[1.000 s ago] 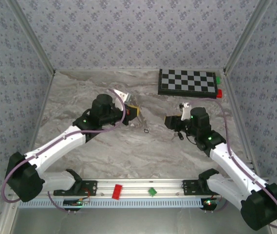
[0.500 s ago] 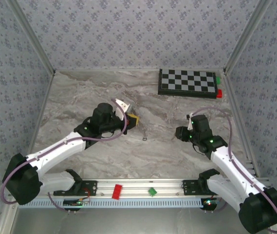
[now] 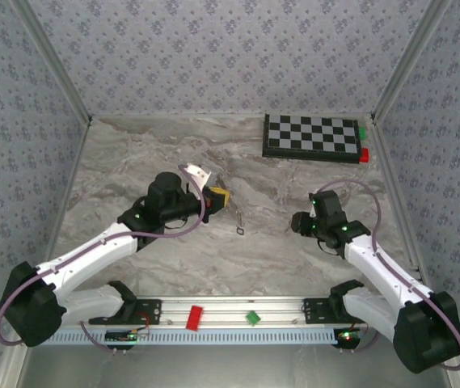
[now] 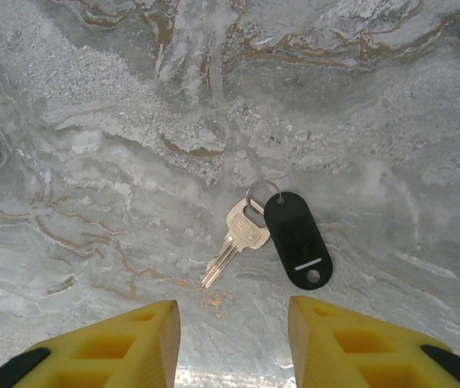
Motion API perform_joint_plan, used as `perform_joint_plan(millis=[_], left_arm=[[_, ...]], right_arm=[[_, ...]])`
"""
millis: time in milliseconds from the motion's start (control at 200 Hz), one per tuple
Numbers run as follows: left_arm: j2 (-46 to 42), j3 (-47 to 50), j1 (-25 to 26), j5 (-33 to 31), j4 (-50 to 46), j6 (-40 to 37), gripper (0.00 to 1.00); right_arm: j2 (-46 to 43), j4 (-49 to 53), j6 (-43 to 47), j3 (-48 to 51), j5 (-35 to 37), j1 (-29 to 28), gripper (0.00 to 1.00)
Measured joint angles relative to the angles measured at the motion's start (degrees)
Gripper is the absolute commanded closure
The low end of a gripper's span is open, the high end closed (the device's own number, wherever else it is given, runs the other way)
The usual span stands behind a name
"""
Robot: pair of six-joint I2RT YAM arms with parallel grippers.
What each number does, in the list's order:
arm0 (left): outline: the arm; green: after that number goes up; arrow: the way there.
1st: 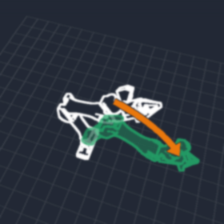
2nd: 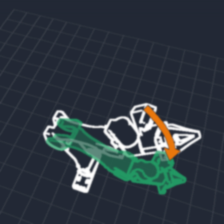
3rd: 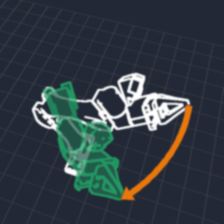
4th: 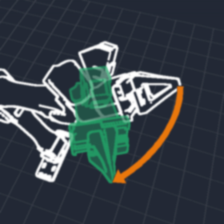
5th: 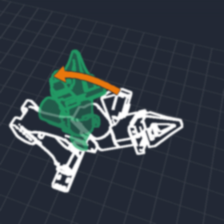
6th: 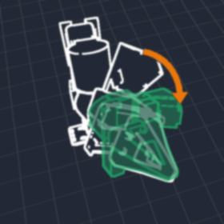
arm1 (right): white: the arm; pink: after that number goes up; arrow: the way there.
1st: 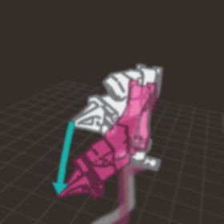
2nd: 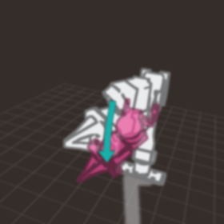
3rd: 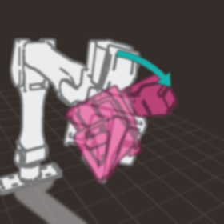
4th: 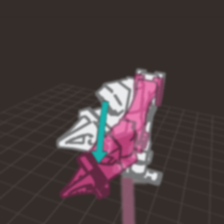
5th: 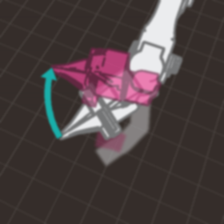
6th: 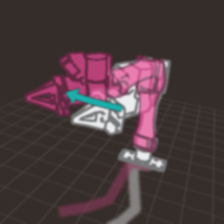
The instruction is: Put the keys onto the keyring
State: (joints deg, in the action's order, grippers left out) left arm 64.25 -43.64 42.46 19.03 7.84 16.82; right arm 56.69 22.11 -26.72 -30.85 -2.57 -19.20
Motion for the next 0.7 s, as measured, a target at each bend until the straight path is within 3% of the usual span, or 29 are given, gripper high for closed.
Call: perform_joint_plan(millis=[300, 700], left_arm=[[-0.15, 1.81, 0.00, -0.68, 1.36, 1.29, 1.00], [-0.52, 2.12, 0.00, -0.87, 2.10, 2.34, 1.00]], right_arm=[[11.93, -0.57, 1.55, -5.64, -1.18, 0.22, 0.69], [22.97, -0.46, 2.62, -11.32, -2.84, 2.69, 0.70]])
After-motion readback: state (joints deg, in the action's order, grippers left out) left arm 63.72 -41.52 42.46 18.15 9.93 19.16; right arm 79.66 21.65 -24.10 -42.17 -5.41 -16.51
